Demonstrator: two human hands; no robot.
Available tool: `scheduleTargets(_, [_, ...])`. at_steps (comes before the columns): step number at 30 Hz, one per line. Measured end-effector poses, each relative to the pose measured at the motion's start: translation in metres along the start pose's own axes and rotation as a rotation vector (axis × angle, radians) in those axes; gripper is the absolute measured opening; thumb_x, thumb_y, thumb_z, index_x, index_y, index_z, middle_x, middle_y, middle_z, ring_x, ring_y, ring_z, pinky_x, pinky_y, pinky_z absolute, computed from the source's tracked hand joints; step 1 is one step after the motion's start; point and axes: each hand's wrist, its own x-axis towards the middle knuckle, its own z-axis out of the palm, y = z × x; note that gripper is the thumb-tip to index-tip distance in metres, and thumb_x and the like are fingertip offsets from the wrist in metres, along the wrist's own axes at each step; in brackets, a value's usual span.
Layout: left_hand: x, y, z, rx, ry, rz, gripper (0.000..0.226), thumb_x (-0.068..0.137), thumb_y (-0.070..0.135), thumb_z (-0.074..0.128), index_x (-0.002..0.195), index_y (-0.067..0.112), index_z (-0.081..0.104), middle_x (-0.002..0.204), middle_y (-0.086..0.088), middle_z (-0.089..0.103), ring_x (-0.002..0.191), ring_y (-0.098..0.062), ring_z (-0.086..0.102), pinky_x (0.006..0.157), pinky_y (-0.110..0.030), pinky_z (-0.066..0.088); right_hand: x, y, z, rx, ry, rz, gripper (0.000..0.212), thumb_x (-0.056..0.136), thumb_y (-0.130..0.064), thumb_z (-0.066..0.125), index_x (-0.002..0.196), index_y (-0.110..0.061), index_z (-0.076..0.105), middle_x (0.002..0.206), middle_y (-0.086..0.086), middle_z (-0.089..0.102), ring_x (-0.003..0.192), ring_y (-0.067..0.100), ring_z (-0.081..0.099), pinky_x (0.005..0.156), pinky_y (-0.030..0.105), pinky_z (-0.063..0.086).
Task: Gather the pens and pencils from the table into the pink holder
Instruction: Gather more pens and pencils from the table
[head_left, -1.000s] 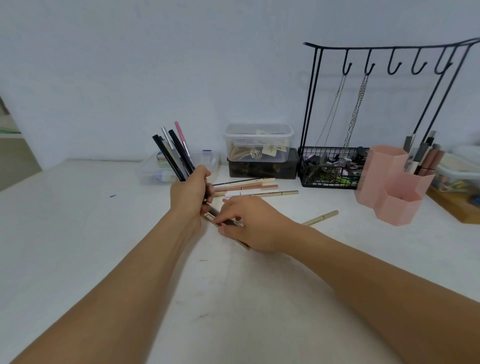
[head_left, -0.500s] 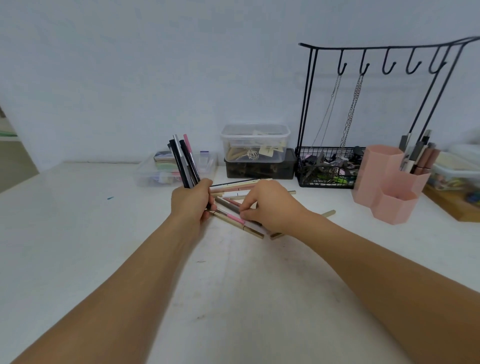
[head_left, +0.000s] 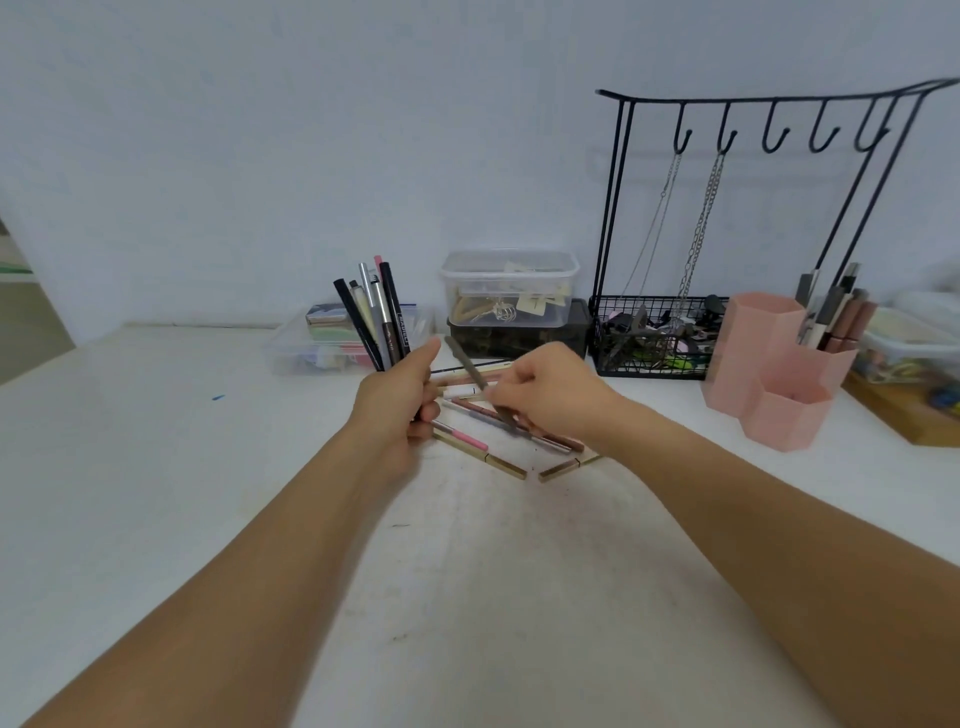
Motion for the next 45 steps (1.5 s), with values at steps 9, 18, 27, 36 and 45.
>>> scheduleTargets(9, [-0.016,-0.005,0.013,-0.022,-0.291,-0.030,0.042,0.089,0.058,0.067,0.076,0.019,0.060,0.056,0.004,0.037,0.046,-0.008,0.034,0.034,-0.017,0.021,-0.003,-0.014,-0.014,0.458,-0.101,-0.081,0.024,0.095,-0.015,0.069,0.101,0.008,0.071,0.078,0.014,0.067,0.060,0.014,0.062,0.056,0.021,0.053])
scheduleTargets(18, [-0.025,-0.005,0.017,-0.014,-0.335,-0.038,0.049,0.084,0.067,0.063,0.084,0.017,0.063,0.057,0.004,0.036,0.048,-0.008,0.031,0.033,-0.017,0.019,-0.004,-0.012,-0.008,0.429,0.032,-0.098,0.012,0.088,-0.020,0.077,0.083,-0.009,0.079,0.063,-0.001,0.066,0.053,0.013,0.043,0.048,0.023,0.038])
scheduleTargets(27, [-0.026,0.002,0.013,0.129,-0.358,0.014,0.060,0.083,0.074,0.058,0.073,0.014,0.058,0.054,-0.002,0.048,0.048,-0.015,0.049,0.034,-0.020,0.027,-0.005,-0.011,-0.004,0.482,0.036,-0.117,0.022,0.086,-0.019,0.078,0.086,0.004,0.076,0.056,-0.001,0.055,0.049,0.009,0.040,0.047,0.022,0.035])
scheduleTargets(36, [-0.028,0.000,0.015,0.086,-0.360,0.002,0.055,0.088,0.068,0.060,0.091,0.014,0.069,0.067,-0.003,0.065,0.052,-0.011,0.055,0.037,-0.018,0.034,-0.008,-0.009,0.001,0.476,0.042,-0.190,0.014,0.091,-0.003,0.071,0.094,0.011,0.073,0.047,-0.006,0.059,0.037,0.000,0.048,0.045,0.007,0.039])
scheduleTargets(45, [-0.025,-0.004,0.016,0.021,-0.373,-0.062,0.043,0.085,0.061,0.069,0.085,0.018,0.067,0.058,0.000,0.048,0.050,-0.011,0.043,0.042,-0.020,0.033,-0.003,-0.007,-0.001,0.115,0.090,-0.340,0.008,0.086,-0.014,0.077,0.079,-0.012,0.080,0.062,0.004,0.069,0.055,0.003,0.054,0.060,0.016,0.044])
